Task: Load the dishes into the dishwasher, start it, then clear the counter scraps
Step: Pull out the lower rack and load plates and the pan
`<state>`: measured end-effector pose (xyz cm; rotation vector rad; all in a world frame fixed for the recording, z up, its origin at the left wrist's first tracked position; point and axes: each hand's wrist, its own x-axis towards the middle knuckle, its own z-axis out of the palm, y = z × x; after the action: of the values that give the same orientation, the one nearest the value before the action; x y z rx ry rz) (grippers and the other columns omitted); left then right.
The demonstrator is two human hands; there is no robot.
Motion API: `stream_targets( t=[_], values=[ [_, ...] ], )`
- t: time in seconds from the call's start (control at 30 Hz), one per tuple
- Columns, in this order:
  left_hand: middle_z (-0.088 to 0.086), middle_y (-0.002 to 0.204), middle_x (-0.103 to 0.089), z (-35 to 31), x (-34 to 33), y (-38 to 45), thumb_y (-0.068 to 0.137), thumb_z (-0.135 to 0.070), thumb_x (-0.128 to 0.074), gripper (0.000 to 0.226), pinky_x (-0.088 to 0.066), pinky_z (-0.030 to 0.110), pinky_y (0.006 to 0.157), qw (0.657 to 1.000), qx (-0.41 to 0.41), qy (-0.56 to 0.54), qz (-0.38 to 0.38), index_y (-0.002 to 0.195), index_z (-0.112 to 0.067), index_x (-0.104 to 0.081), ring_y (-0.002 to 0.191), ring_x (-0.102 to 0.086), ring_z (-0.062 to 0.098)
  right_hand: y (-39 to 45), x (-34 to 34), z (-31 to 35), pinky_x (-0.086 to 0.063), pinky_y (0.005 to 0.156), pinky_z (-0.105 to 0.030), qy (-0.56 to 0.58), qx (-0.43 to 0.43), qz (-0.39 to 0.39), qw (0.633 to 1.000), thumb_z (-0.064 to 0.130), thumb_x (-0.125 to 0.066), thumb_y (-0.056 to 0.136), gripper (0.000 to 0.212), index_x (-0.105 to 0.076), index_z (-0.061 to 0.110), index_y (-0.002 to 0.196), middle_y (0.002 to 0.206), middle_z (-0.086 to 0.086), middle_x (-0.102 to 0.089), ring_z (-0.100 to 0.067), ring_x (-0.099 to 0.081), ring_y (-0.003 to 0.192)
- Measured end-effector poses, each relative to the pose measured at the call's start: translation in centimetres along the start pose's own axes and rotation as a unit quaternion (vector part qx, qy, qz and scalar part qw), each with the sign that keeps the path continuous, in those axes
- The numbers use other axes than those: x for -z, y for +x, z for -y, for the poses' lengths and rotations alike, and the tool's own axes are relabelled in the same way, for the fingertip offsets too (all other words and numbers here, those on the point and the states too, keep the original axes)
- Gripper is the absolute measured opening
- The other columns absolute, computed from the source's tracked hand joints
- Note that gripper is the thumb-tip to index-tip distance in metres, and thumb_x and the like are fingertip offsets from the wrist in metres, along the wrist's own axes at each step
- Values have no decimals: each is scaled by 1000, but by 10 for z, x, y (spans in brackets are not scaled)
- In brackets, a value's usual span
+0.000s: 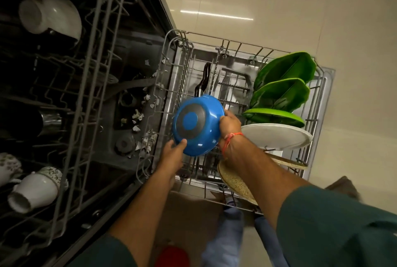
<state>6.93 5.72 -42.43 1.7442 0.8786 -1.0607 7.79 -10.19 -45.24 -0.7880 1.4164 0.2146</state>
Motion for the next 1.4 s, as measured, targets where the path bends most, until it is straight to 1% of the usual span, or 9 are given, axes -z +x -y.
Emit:
stream_targets(
  t=[0.13,0.27,0.47,0.57,0.7,0.87,1.07,1.2,1.4],
  values=[
    [-2,140,-52,-9,-7,11,103,-25,-56,44,-43,40,103,1000,-3,-1,29,146,-22,-44,130,-49,20,15,-2,-3,-54,55,-29,-18,-6,3,1000,-10,-37,91,49,-70,17,116,97,-10,-71,-24,-66,74],
    [-7,116,-53,-6,-11,21,102,-22,-59,17,-41,37,90,999,-4,5,35,109,-36,-52,109,-50,13,27,-4,-3,-54,65,-32,-25,-23,-14,999,-2,-39,96,42,-71,20,110,96,-8,-71,-23,-65,78],
    [-3,137,-49,0,-14,22,100,-24,-60,49,-46,38,95,1000,-10,6,24,147,-26,-44,117,-49,15,28,-5,0,-49,72,-39,-141,-34,-21,989,3,-36,100,50,-51,19,145,116,-12,-61,-22,-56,78],
    [-1,140,-49,0,-15,18,101,-22,-59,55,-45,36,92,1000,-12,10,20,152,-25,-38,115,-48,14,22,-15,-3,-53,95,-50,-186,-1,-33,982,6,-41,96,64,-33,28,156,143,-10,-53,-33,-58,112],
    [3,154,-44,-1,-13,16,100,-22,-60,63,-44,41,107,1000,-18,20,10,156,-24,-31,130,-49,19,4,-27,-4,-32,116,-58,-339,73,-22,938,10,-52,95,77,-18,33,159,166,-11,-14,-39,-20,150],
    [4,158,-39,-3,-11,11,100,-21,-62,68,-42,38,104,999,-30,25,6,159,-24,-27,140,-43,23,-16,-29,-9,-13,119,-66,-453,85,24,887,18,-55,94,85,-6,39,159,167,-6,16,-33,11,154],
    [6,161,-34,-6,-11,6,100,-19,-60,71,-38,33,96,998,-48,43,4,160,-25,-22,143,-39,23,-23,-11,-13,-5,123,-59,-544,156,38,823,34,-55,96,81,-5,35,160,168,-10,12,-31,8,155],
    [6,161,-34,-8,-11,3,99,-20,-61,73,-37,41,110,997,-51,56,-2,160,-25,-22,144,-38,24,-27,-2,-7,-7,124,-56,-570,202,41,795,37,-54,97,79,-8,33,161,169,-10,5,-30,3,155],
    [4,155,-42,-9,-16,-18,101,-18,-59,64,-36,32,101,995,-69,77,1,157,-22,-29,141,-42,22,-43,19,2,-14,124,-53,-595,245,62,763,39,-55,96,70,-25,30,158,168,-10,-10,-29,-7,155]
  ],
)
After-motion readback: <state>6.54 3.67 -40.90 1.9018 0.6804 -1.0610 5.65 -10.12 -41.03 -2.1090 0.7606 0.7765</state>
